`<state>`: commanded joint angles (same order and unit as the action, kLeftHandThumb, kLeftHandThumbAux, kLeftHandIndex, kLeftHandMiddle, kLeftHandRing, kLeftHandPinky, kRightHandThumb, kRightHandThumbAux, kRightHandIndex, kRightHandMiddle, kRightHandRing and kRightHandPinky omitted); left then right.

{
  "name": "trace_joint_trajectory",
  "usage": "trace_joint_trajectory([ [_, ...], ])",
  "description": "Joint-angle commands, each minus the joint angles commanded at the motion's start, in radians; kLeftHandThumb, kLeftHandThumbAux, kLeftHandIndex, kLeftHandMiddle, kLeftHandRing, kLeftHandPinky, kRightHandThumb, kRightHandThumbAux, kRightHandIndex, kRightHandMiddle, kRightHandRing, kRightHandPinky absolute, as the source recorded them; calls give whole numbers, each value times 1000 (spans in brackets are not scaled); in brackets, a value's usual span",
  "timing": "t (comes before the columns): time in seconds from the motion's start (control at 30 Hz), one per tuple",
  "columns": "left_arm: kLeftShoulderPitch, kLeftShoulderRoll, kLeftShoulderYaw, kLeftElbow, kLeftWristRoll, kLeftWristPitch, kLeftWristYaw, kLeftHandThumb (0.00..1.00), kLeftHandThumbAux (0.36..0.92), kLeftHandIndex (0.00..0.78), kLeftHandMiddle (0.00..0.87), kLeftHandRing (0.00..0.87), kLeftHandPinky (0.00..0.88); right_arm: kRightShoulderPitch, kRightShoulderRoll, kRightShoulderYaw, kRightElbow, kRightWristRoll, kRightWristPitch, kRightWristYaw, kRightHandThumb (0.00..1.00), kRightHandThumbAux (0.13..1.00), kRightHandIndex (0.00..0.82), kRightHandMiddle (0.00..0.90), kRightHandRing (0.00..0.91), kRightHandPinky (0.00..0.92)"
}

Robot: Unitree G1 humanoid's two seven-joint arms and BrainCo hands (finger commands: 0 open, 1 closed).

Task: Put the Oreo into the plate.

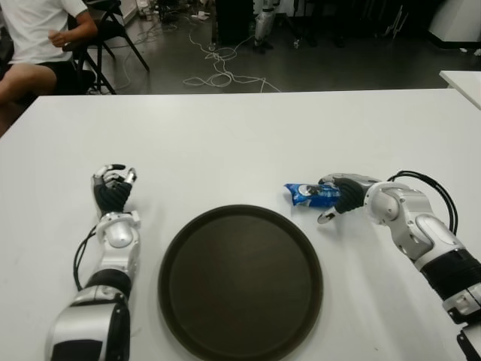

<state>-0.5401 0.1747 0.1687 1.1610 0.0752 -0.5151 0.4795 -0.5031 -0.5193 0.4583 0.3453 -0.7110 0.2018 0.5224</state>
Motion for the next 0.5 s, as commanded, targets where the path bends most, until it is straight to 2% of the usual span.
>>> trace_joint_trajectory([
  [0.5, 4, 3, -9, -2, 15, -2, 9, 702, 718, 435, 746, 762, 776, -30, 6, 22, 46, 2, -3, 15, 0, 627, 0, 0, 0, 0],
])
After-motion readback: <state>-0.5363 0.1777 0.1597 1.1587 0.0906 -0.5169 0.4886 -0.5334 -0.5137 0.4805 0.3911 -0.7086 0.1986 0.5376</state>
